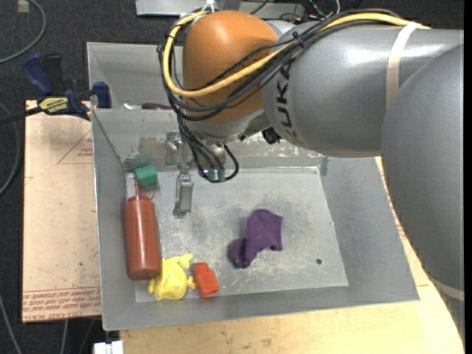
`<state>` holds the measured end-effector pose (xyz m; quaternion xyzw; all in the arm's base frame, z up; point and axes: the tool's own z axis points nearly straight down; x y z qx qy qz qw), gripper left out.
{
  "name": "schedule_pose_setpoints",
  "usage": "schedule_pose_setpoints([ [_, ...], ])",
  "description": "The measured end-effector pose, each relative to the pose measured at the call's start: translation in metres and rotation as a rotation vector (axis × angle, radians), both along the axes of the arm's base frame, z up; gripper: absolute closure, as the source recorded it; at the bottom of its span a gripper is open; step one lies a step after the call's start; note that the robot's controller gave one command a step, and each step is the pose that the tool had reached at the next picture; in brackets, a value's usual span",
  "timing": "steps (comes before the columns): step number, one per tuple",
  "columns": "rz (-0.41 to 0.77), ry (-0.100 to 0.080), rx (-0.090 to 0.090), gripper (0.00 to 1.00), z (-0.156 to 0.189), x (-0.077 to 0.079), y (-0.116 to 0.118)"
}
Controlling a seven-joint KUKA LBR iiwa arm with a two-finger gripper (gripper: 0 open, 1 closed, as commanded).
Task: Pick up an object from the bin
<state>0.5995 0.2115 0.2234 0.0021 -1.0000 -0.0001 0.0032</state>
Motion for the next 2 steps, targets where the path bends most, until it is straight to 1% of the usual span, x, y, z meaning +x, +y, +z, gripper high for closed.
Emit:
schedule_pose_setpoints([
  [1,-0.003,-0.008,0.001,0.0,0.005,0.002,-0.001],
  [2,0.064,-0.009,0.003,0.0,-0.052,-0.012,-0.021],
])
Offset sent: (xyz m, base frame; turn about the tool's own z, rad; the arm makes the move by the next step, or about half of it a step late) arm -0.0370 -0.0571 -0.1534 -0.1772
